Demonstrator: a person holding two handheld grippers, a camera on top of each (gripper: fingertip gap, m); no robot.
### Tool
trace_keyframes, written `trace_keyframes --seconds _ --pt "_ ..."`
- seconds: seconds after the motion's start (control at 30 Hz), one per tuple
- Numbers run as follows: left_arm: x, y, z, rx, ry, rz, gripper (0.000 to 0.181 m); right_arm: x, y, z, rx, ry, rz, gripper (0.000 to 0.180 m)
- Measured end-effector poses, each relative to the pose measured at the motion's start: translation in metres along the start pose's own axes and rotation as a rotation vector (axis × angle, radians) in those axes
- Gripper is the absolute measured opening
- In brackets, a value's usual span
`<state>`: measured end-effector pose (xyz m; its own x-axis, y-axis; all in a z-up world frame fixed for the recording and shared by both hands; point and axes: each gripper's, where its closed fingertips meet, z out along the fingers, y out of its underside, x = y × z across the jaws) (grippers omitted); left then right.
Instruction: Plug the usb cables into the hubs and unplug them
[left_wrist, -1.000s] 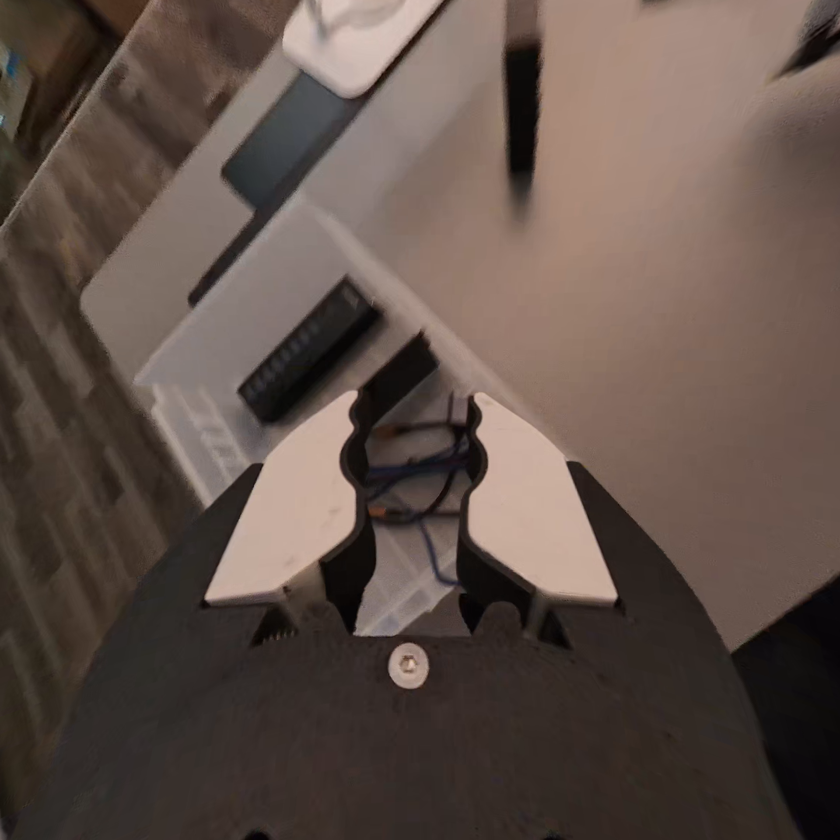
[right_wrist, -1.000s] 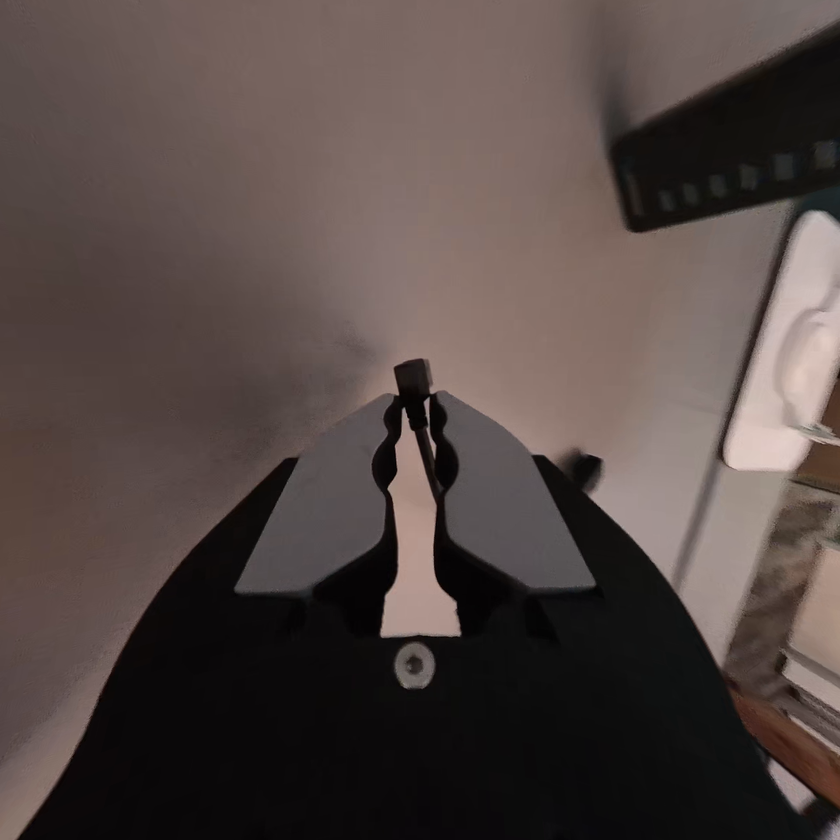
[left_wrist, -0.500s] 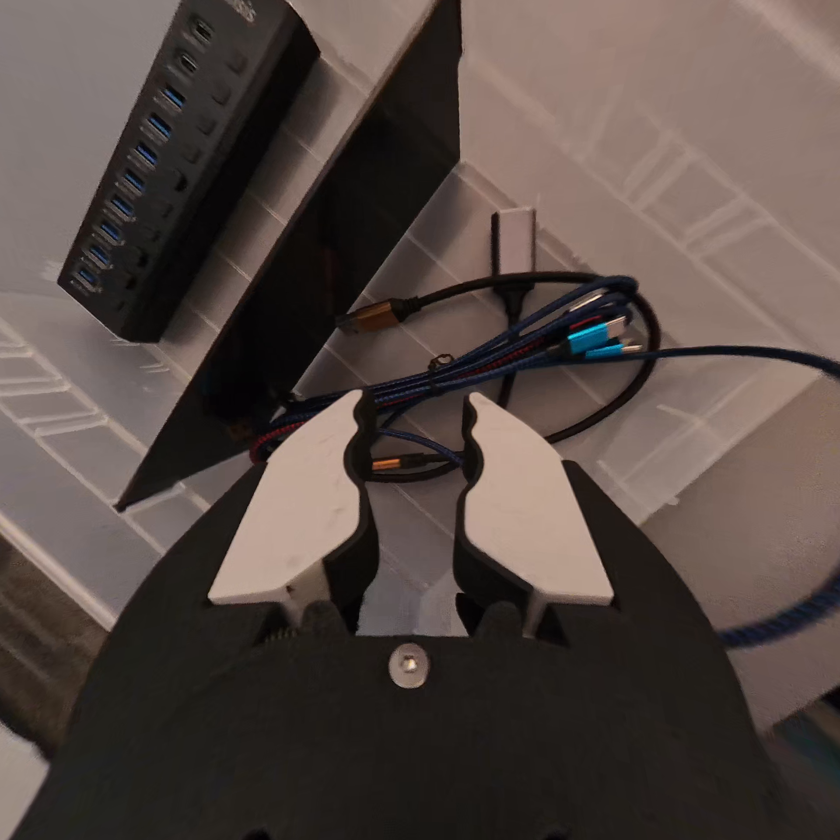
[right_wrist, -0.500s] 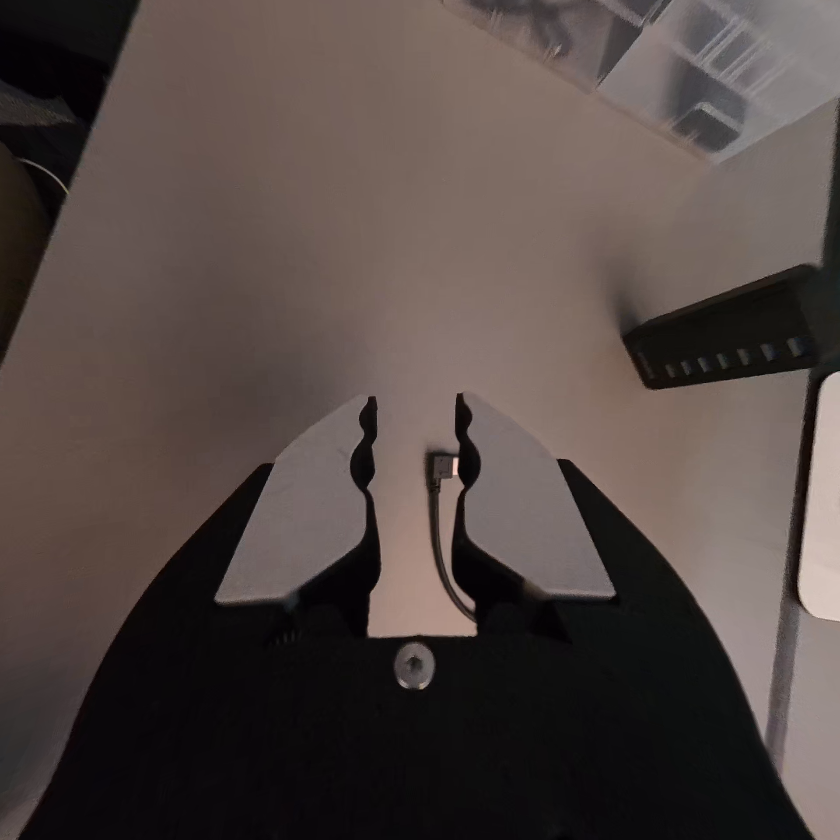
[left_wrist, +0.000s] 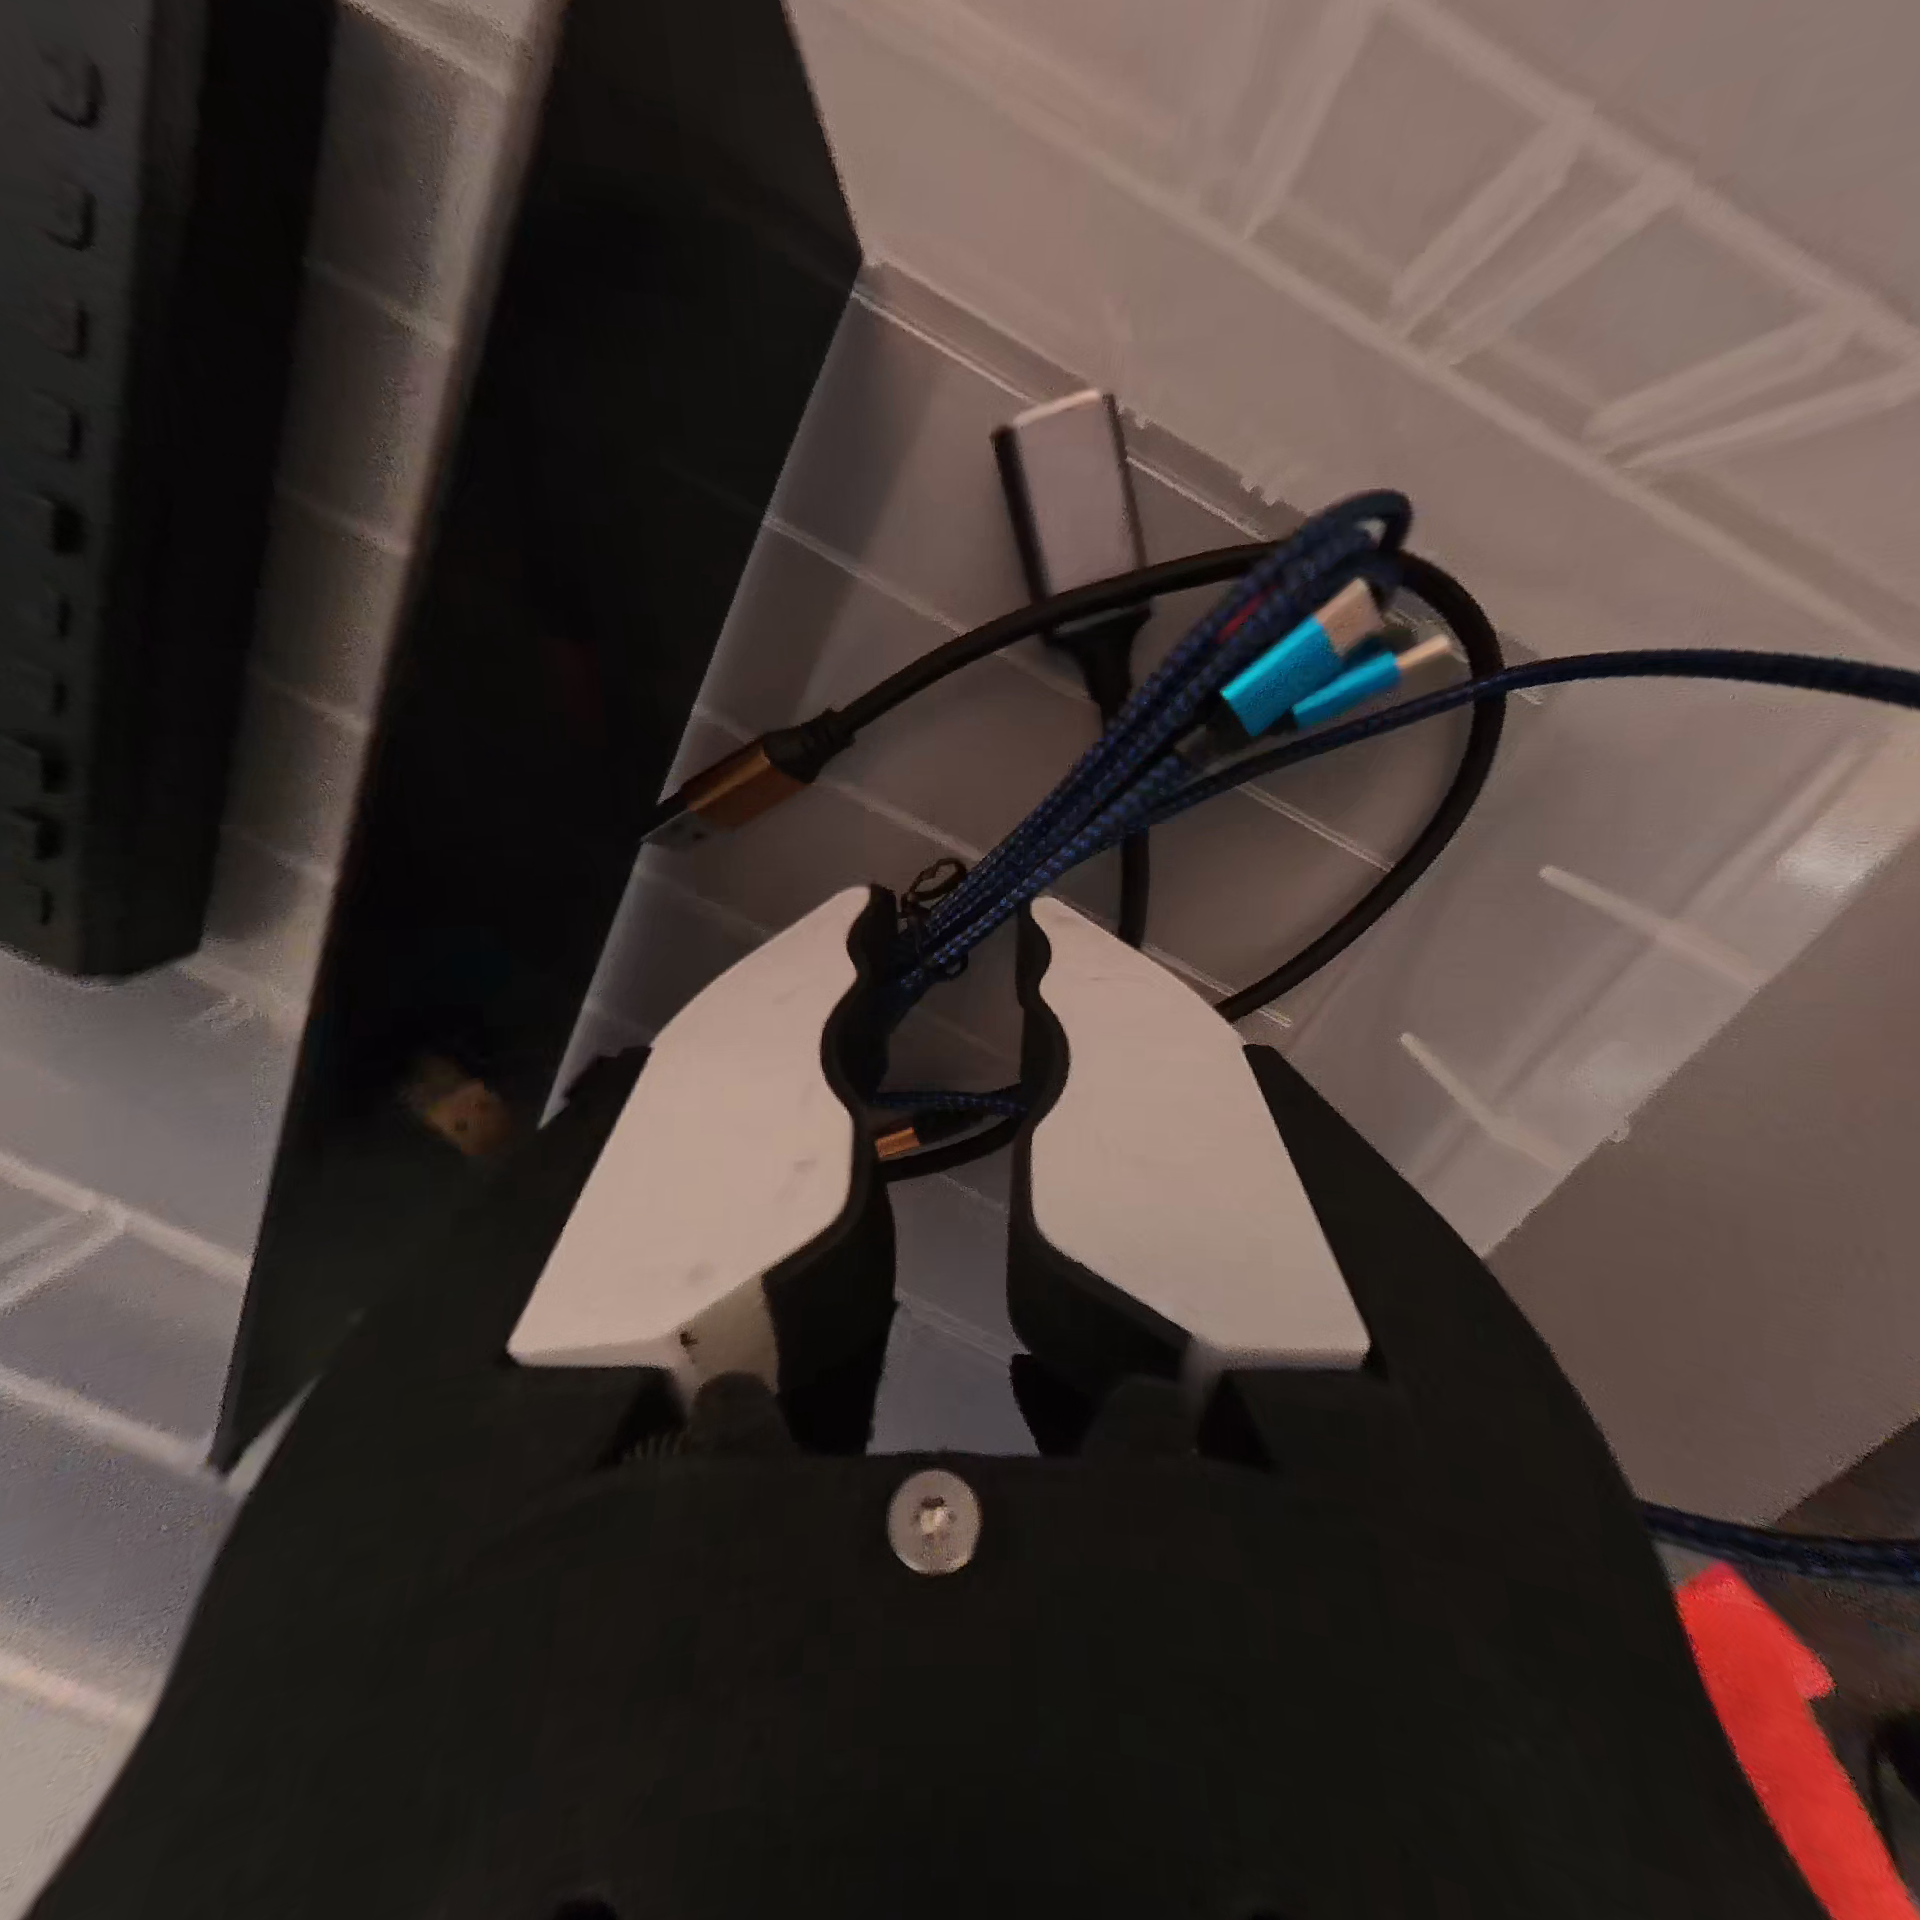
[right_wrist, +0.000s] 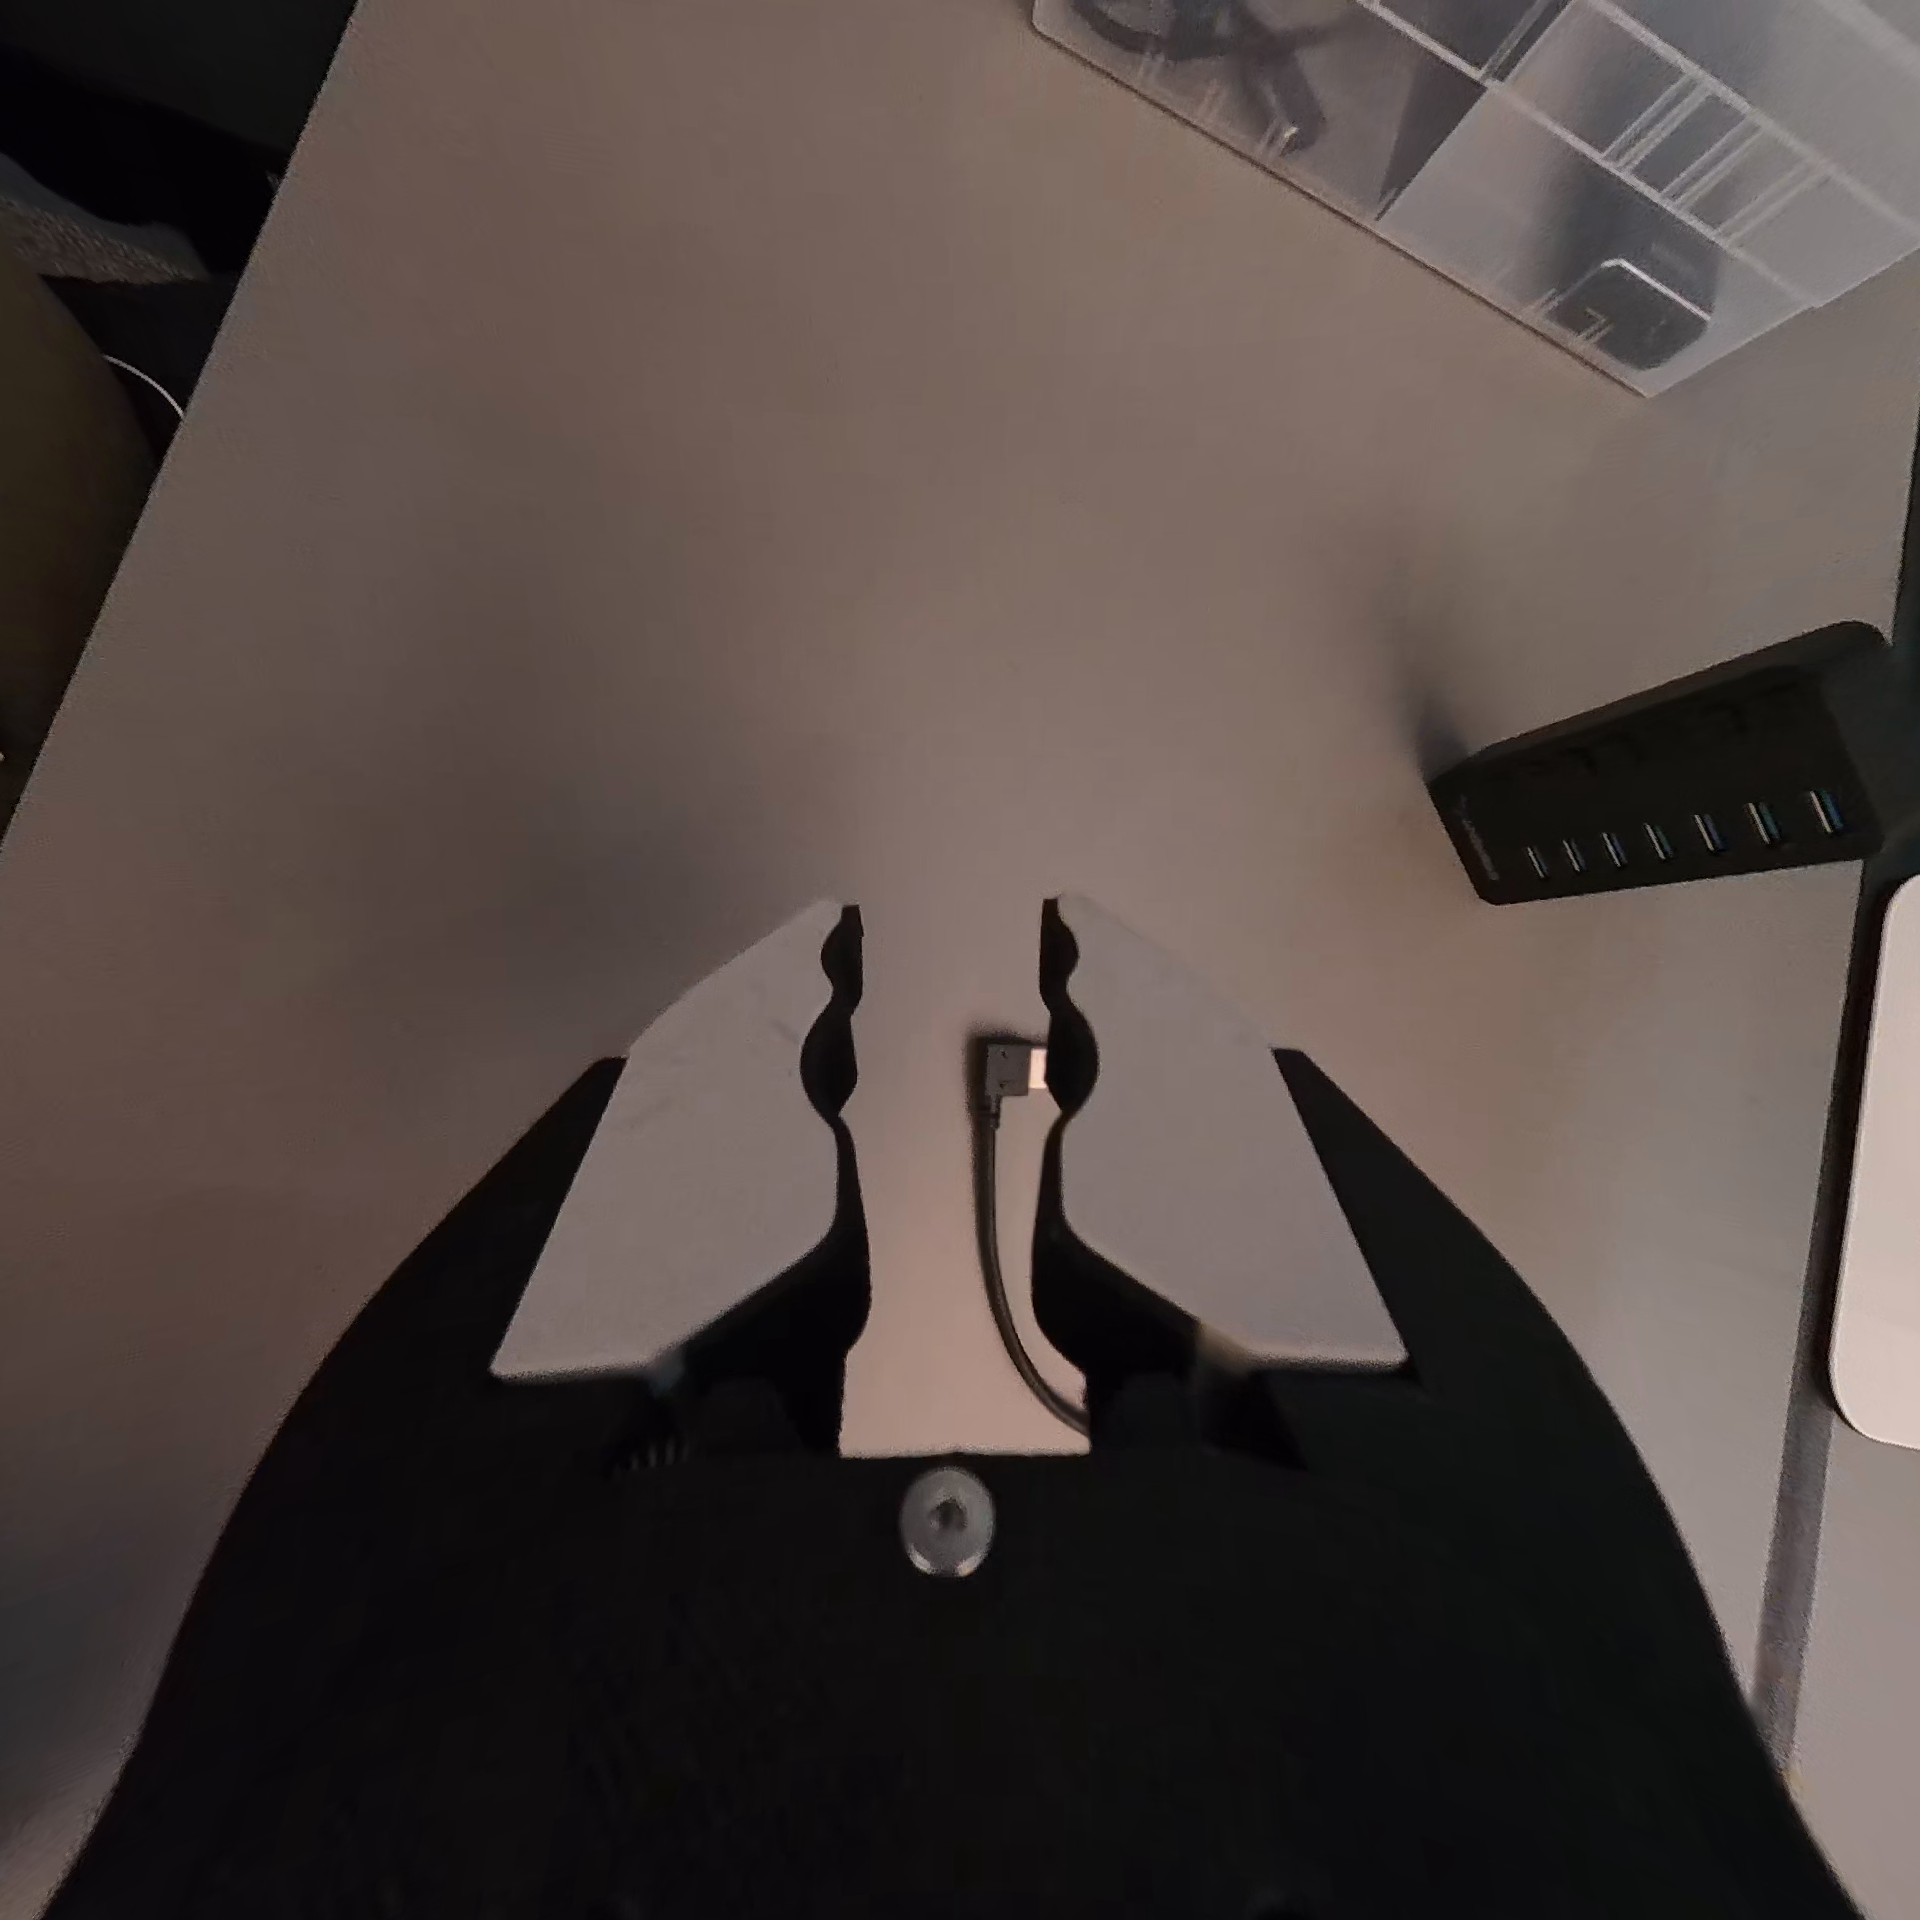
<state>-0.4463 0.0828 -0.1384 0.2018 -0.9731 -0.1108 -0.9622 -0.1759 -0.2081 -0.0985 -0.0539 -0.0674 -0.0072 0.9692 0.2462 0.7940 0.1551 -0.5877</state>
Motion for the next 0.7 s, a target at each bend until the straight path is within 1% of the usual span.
trace_keyframes --seconds 0.07,0.17,0.33,0.47,0.53,0.6,0.7 --pt "-0.005 -0.003 -0.014 0.050 -0.053 -0.054 0.016 0.003 0.001 -0.005 0.003 0.018 -0.007 0.033" --pt "-0.010 -0.009 -0.049 0.137 -0.176 -0.081 0.013 0.011 0.000 -0.018 0.026 0.053 -0.002 0.033" --pt "-0.014 -0.021 -0.122 0.261 -0.325 -0.149 0.011 0.022 -0.004 -0.043 0.081 0.120 0.006 0.032" --pt "-0.012 -0.039 -0.185 0.344 -0.414 -0.156 0.011 0.026 -0.002 -0.056 0.089 0.168 -0.004 0.031" --pt "-0.002 -0.058 -0.214 0.417 -0.420 -0.160 0.011 0.027 -0.002 -0.062 0.093 0.187 -0.009 0.031" --pt "0.016 -0.085 -0.237 0.499 -0.392 -0.156 0.011 0.029 -0.002 -0.068 0.100 0.211 -0.016 0.031" --pt "0.057 -0.139 -0.247 0.592 -0.279 -0.127 0.011 0.033 -0.005 -0.079 0.123 0.242 -0.016 0.030"
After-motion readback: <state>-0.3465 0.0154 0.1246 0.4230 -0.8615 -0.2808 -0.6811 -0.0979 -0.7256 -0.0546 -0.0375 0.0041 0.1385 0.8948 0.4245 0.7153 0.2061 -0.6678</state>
